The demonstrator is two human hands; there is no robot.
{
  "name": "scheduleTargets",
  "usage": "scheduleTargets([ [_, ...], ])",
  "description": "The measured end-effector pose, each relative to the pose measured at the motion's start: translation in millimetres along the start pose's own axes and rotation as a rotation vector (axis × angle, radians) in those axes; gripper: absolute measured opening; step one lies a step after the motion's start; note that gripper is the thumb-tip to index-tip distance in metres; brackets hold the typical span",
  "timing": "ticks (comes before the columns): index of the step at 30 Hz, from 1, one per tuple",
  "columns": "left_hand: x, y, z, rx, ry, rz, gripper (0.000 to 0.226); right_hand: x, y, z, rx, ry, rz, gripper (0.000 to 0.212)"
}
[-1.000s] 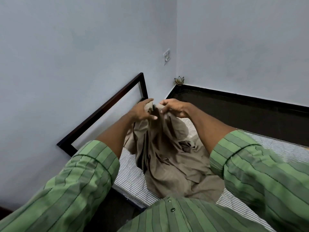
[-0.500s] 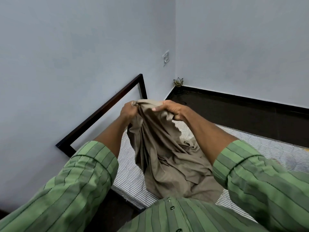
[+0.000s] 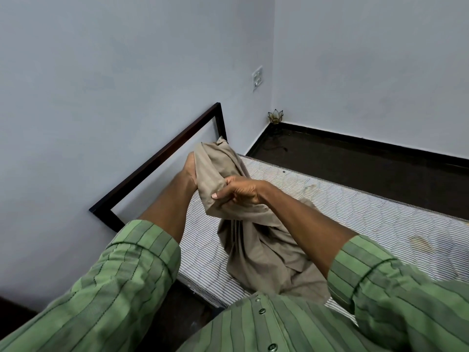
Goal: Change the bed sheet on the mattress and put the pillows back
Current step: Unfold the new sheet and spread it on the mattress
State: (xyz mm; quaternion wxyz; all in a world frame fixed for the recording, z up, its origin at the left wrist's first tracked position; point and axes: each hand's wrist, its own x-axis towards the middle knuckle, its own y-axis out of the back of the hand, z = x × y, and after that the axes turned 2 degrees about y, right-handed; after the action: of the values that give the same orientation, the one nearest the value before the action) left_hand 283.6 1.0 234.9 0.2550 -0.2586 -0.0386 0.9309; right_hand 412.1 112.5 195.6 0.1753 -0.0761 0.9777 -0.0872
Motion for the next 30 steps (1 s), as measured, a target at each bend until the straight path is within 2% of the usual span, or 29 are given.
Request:
scheduleTargets([
  [1, -1, -2, 0, -0.082, 0.018, -0.127, 0.035, -2, 0, -1, 0.008, 0.004, 0.003, 0.011],
  [3, -7, -2, 1, -0.224, 0.034, -0.22, 0.036, -6, 1, -2, 0.021, 0.022, 0.015, 0.01],
  [7, -4, 2, -3, -0.221, 0.014, -0.264, 0.038, -11, 7, -1, 0.022, 0.078, 0.038, 0.014],
  [14, -2, -2, -4, -0.104, 0.051, -0.194, 0.043, -4, 10, 3, 0.034, 0.137, 0.137, 0.018],
  [17, 8, 2, -5, 0.09, 0.005, -0.139, 0.033, -3, 17, 4, 0.145, 0.16, 0.221, 0.023],
  [19, 17, 8, -10, 0.344, -0.104, 0.019, 0.028, -4, 26, 5, 0.154, 0.165, 0.351, 0.024],
  [22, 20, 24, -18, 0.768, -0.306, 0.183, 0.048, -2, 50, 3, 0.303, 0.184, 0.606, 0.028],
  [25, 34, 47, -31, 0.917, -0.289, 0.188, 0.056, -2, 72, -2, 0.478, 0.226, 0.808, 0.016],
  [27, 38, 53, -36, 0.907, -0.248, 0.153, 0.051, -2, 81, -2, 0.317, 0.265, 0.856, 0.007],
  [30, 35, 43, -38, 0.736, -0.162, 0.116, 0.037, 4, 84, 7, -0.135, 0.225, 0.7, 0.041],
])
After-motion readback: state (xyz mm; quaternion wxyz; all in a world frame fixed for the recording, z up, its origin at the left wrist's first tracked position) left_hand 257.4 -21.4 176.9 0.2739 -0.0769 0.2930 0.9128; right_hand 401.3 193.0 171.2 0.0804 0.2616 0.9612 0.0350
